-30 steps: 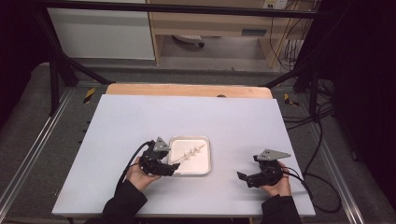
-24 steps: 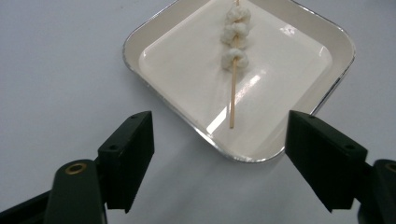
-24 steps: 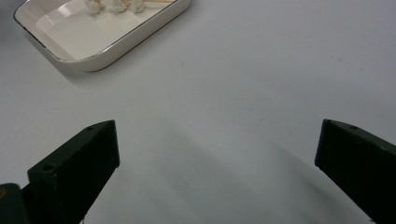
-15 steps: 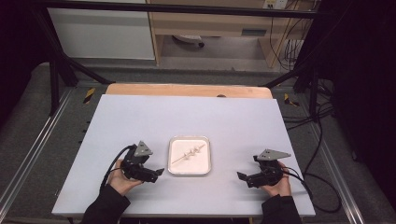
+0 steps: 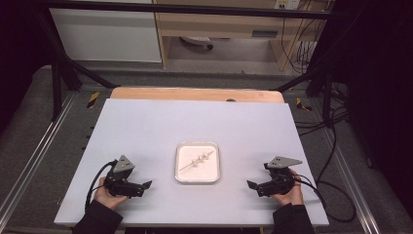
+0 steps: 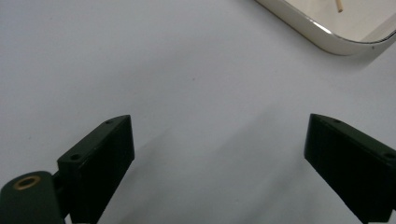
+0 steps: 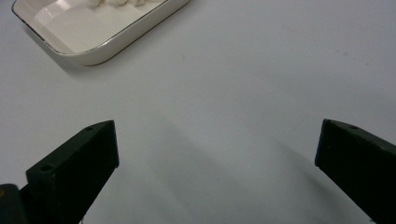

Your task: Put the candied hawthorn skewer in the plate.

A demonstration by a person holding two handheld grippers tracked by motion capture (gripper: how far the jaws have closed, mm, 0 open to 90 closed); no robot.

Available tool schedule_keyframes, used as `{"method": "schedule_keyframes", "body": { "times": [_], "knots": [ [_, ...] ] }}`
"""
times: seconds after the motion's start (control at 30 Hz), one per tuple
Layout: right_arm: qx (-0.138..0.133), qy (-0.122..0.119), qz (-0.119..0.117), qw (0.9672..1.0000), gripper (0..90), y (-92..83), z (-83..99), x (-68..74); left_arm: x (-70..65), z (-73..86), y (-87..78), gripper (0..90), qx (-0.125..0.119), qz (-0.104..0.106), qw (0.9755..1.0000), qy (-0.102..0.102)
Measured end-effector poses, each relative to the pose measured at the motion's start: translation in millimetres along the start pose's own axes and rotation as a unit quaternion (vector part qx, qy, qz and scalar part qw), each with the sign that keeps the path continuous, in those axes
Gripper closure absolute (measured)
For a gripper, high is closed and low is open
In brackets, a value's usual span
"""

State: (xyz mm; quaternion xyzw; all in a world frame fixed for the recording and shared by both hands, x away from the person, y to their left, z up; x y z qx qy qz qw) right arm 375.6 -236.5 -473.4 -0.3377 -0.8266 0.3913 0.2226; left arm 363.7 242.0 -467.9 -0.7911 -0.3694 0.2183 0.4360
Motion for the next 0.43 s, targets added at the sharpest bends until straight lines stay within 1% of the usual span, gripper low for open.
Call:
{"method": "schedule_keyframes", "body": {
  "times": [0.03, 0.07, 0.1, 0.23, 0.43],
  "knots": [
    [0.002, -0.001, 0.001, 1.0, 0.3, 0.1, 0.1, -0.2, 1.0, 2.0, -0.3, 8.5, -0.003, 0.002, 1.0, 0.0],
    [0.001, 0.003, -0.001, 1.0, 0.3, 0.0, 0.4, 0.5, 1.3, 3.5, -0.6, 8.6, -0.005, 0.005, 1.0, 0.0],
    [0.0, 0.003, -0.001, 1.0, 0.3, 0.0, 0.7, 0.6, 1.8, 4.2, -1.2, 8.6, -0.005, 0.007, 1.0, 0.004],
    [0.0, 0.002, -0.001, 1.0, 0.3, 0.0, 1.5, -0.7, 2.3, 5.2, -3.6, 8.6, -0.01, 0.008, 0.9999, 0.005],
    [0.0, 0.001, 0.001, 1.0, 0.3, 0.3, 1.7, -1.0, 1.3, 6.3, -0.4, 8.6, 0.001, 0.008, 0.9999, 0.011]
  ]
}}
Point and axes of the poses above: each handheld gripper's, and its own axes: y roughly forward along the jaws, z roughly out of its underside, x roughly to its left, the point moved 3 cm from there along y, roughly forward along the jaws, and after that the axes turned 14 degrees about x, right-handed, at the moved point
